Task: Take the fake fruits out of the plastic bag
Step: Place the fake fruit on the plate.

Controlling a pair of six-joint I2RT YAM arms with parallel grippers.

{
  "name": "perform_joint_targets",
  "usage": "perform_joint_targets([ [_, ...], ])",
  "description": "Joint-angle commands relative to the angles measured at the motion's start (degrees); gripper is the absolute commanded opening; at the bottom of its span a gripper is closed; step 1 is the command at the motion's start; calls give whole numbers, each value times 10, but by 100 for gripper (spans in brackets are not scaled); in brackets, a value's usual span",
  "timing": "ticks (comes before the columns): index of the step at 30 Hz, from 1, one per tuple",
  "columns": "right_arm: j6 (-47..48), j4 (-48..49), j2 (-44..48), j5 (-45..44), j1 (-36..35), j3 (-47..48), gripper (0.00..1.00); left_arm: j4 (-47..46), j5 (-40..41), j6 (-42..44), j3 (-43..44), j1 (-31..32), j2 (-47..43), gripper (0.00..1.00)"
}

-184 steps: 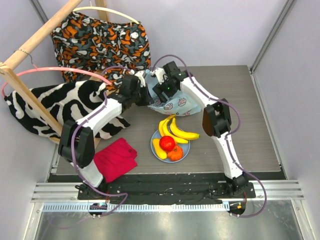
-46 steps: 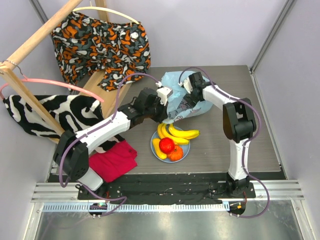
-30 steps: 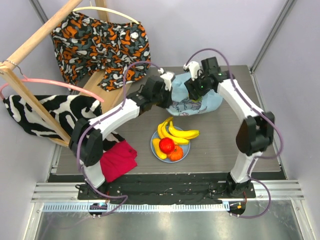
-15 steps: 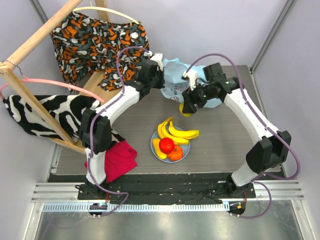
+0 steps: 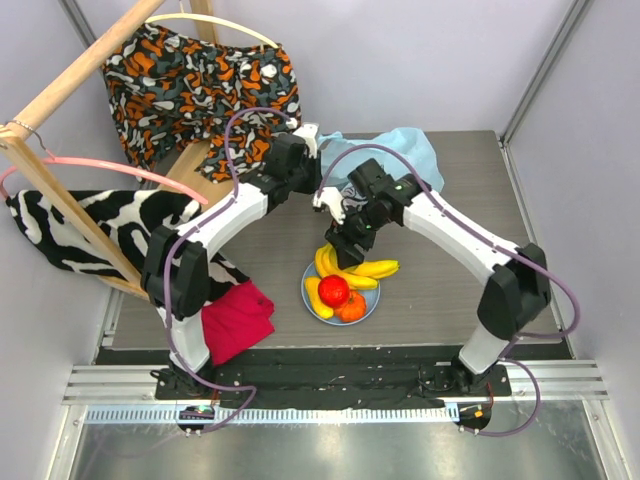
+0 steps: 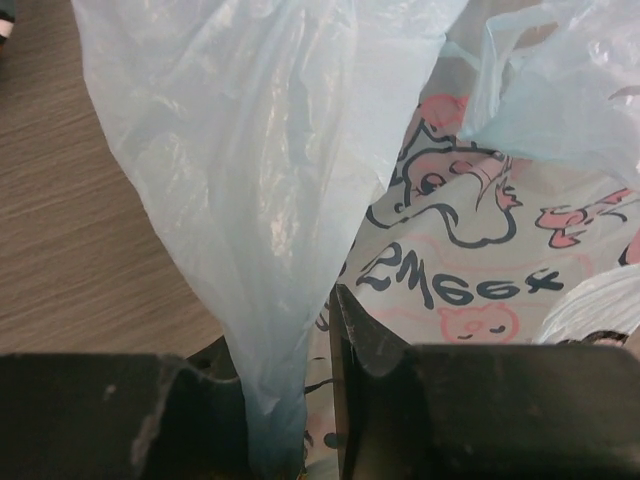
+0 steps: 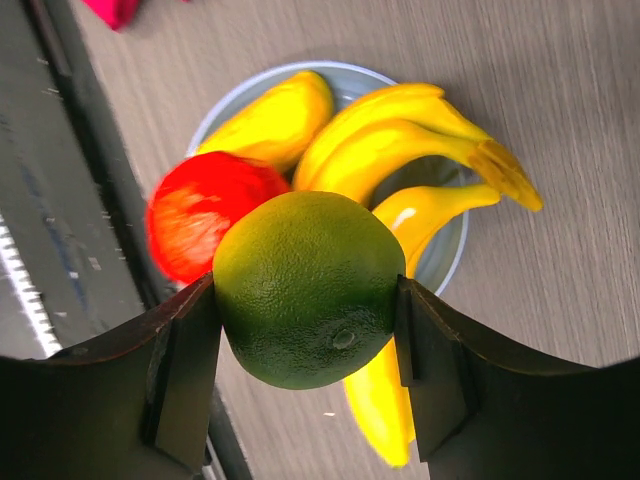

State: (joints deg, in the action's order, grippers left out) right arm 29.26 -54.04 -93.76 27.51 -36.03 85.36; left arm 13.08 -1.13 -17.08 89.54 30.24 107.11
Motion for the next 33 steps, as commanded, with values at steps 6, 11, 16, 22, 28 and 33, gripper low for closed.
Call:
perform_joint_targets([
  [6,34,25,-56,-47,-18,23,37,-17,-19,15,-35,-2,-69,23],
  [11,38,16,-58,-44,-26,22,70,-18,-23,15,-37,-2,-67,23],
  [16,23,13,-45,-52,-26,24,91,-21,-34,6,-30,-2,-59,23],
  [22,12,14,-31,-70,-25,38,93,-23,-45,0,-24,-2,-50,23],
  [28,4,13,-33,-90,-25,55,94,-23,-45,0,-19,-2,-46,23],
  [33,7,10,-22,-111,-5,71,94,-21,-43,2,-14,-2,-45,36],
])
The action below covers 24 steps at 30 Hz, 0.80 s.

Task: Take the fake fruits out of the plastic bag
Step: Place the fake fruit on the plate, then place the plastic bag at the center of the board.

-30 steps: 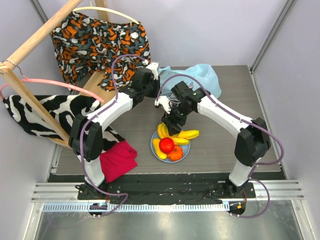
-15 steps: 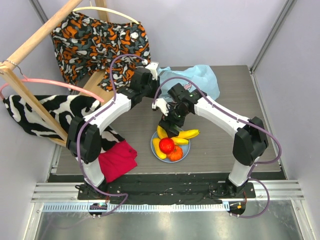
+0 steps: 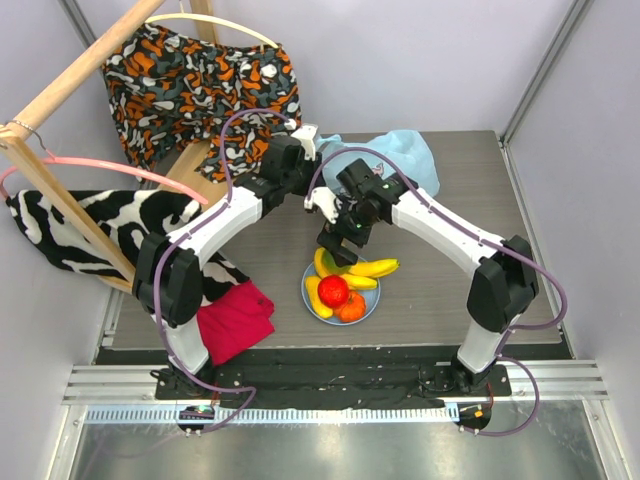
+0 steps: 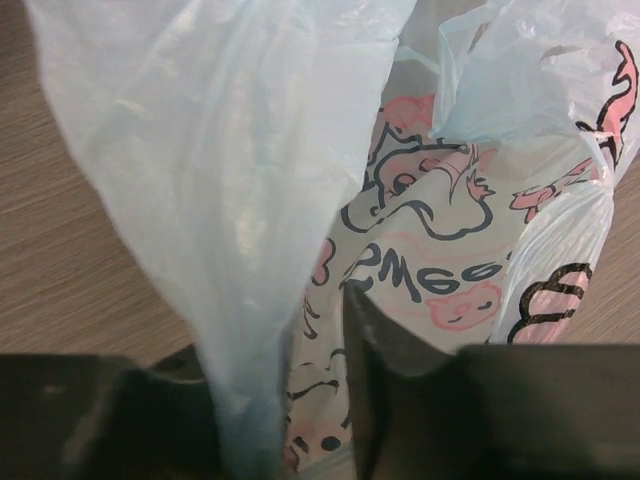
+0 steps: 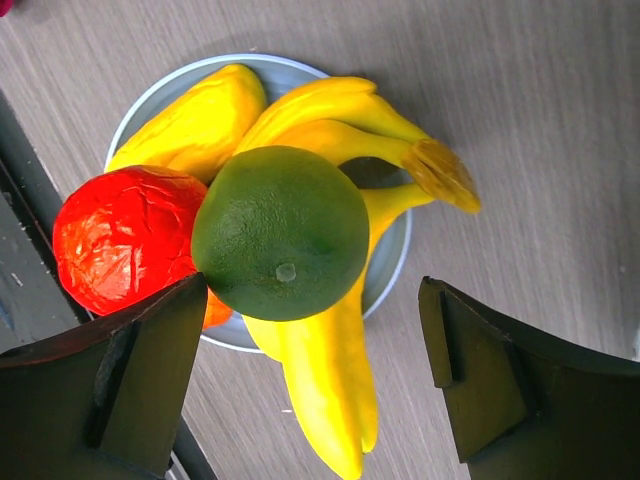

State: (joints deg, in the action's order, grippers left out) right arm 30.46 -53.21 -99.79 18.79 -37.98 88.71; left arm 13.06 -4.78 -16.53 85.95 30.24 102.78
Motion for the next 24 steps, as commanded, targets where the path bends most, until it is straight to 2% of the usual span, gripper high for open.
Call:
perform_joint_targets([
  [1,-9,1,42,-28,32,43,94,-19,-3,-1,24,-2,-3,43],
  [2,-19,3,49,-32,47,49,95,-16,1,5,26,-2,-5,61],
  [3,-30,6,52,-38,63,59,100,-14,16,9,28,-2,-6,69],
  [5,-64,51,62,-85,121,59,100,-9,27,22,36,-2,-12,99],
  [7,-122,119,76,-146,159,46,100,-3,37,44,41,-3,-21,100],
  [8,-143,136,77,-216,195,42,100,-1,40,50,44,-4,-26,100],
  [11,-188,172,79,-269,262,41,100,15,31,81,56,-4,-53,100],
  [13,-199,195,90,-291,283,10,100,30,27,108,66,-4,-72,100],
  [19,-207,201,143,-257,347,-106,100,80,-42,189,71,-11,-139,100],
  [22,-215,199,157,-224,353,-150,100,71,-114,146,49,-22,-135,100],
  [23,-219,200,161,-214,353,-164,100,61,-146,75,51,-30,-126,100],
  [24,-225,200,161,-196,353,-168,100,25,-226,21,57,-36,-100,100],
])
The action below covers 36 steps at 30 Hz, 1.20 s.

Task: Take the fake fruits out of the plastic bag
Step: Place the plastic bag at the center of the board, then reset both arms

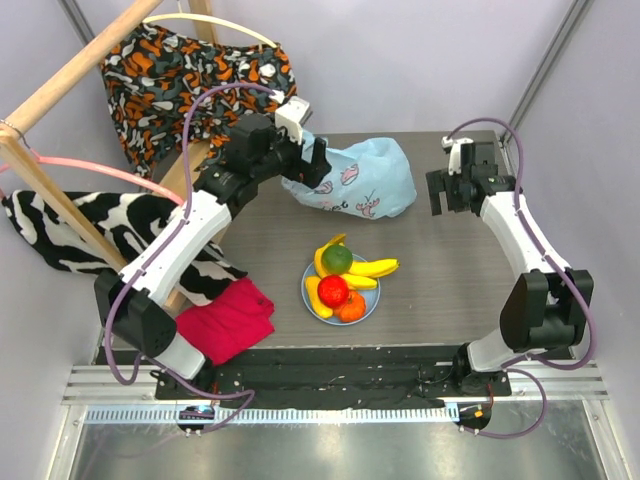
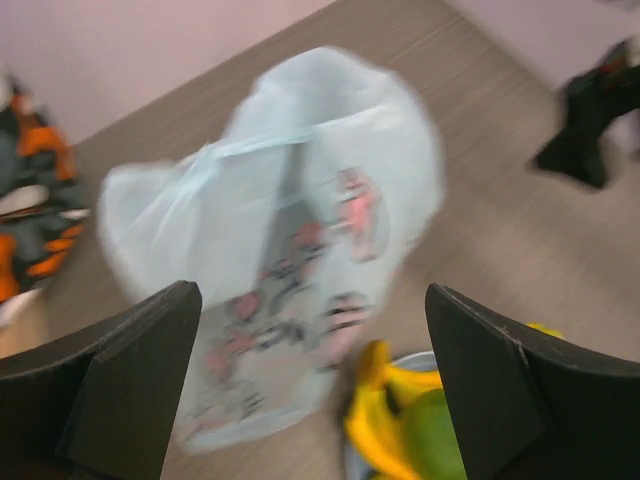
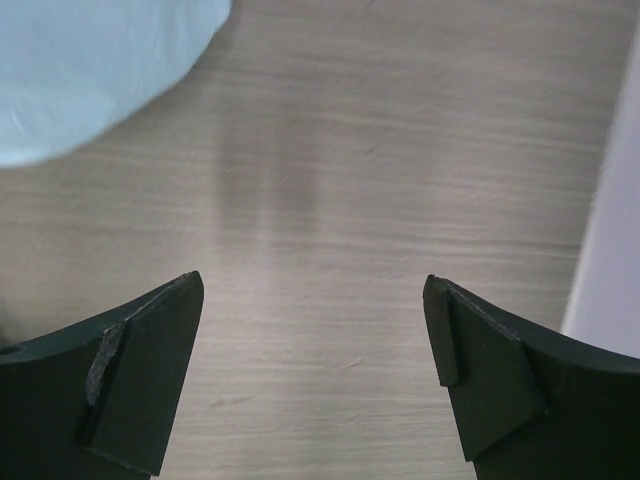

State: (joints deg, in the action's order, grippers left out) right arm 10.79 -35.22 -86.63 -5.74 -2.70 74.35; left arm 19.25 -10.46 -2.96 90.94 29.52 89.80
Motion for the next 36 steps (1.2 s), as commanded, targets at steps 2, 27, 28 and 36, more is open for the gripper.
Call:
perform_joint_targets([
  [2,-39,19,29,50,0,-23,100,-118,-220,-267,7,-42,36,100],
  [27,-95,45,104,5,0,-126,100,19,37,-47,-473,-109,-293,100],
  [28,-93,45,104,7,1,-126,100,12,39,-36,-475,-110,-288,100],
  [36,-71,49,108,17,1,-132,100,-74,32,-19,-520,-110,-285,100],
])
